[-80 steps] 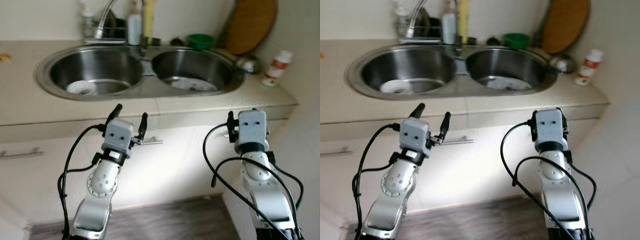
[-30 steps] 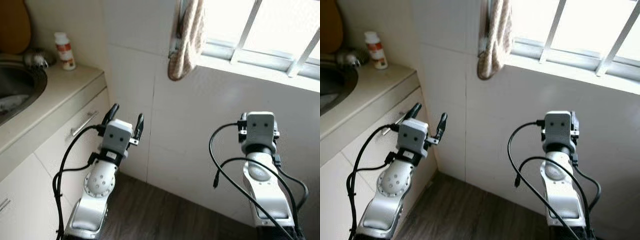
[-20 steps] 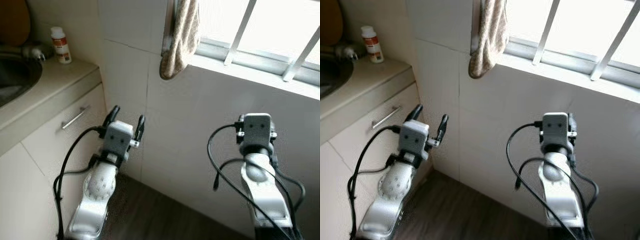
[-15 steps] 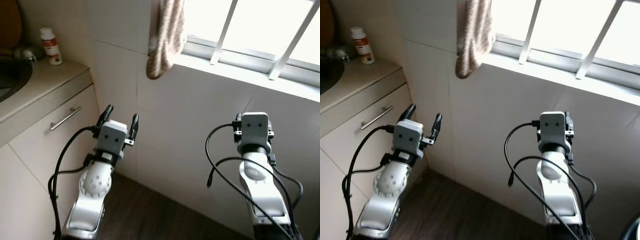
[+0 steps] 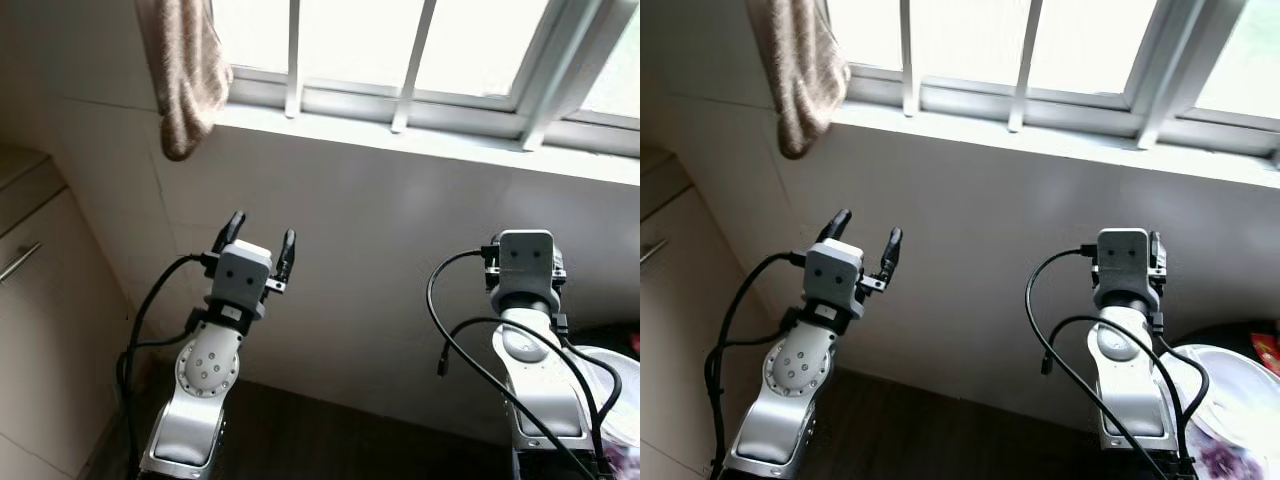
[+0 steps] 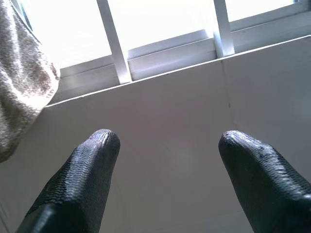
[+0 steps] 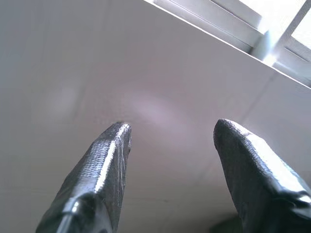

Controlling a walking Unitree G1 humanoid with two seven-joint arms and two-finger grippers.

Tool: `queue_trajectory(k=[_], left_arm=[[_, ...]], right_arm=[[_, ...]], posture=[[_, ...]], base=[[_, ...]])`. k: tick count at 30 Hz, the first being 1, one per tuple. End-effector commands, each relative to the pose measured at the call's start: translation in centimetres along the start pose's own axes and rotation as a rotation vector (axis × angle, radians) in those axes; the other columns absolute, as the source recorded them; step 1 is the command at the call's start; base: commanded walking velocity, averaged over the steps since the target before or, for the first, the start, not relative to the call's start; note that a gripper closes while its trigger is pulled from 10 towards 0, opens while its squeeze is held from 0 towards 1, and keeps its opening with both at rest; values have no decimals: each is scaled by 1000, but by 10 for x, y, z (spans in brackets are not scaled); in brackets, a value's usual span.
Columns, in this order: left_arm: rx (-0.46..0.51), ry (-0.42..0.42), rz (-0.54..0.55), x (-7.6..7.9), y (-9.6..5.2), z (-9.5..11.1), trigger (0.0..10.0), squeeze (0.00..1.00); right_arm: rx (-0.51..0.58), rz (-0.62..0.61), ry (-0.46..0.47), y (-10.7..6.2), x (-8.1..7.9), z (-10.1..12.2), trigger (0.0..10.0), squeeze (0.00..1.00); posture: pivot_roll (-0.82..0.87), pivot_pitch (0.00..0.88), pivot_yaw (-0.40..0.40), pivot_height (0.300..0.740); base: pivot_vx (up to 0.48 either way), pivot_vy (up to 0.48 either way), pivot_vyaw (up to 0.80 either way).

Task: Kitchen organization

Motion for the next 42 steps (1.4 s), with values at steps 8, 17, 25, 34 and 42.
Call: queue_trajectory(k=[8,17,25,34,42], left_arm=[[0,-7,-19,4,2,0,10000,0],[-3,1,-21,2,3,-1,10000,0],[-10,4,-25,3,3,-2,10000,0],[-16,7,-26,3,4,-3,10000,0],[-20,5,-33,5,3,-4,10000,0]], right_arm=[[-42,-24,-45,1,12,-5,10000,0],[-107,25,-38,11,8,-10,10000,0],[-198,165,-3,14,-6,-22,10000,0],[-246,219,-3,26,7,-26,10000,0],[-334,394,145,29,10,-22,10000,0]], posture=[[29,0,-44,740],[31,0,-45,740],[34,0,-46,740],[31,0,-48,740],[20,0,-43,740]], base=[[0,0,-800],[0,0,-519],[0,0,0],[0,0,0],[0,0,0]])
Point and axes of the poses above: a point about 5 cm out from each wrist's last joint towards the gripper, its own y axis pointing out of the wrist towards the gripper, its own z axis along the axis of the wrist's last joint, x = y × z, the point moved 3 cm from there along y, pointing out of the wrist towards the gripper, and after that the axes turned 10 degrees about y, right-handed, at the moved point
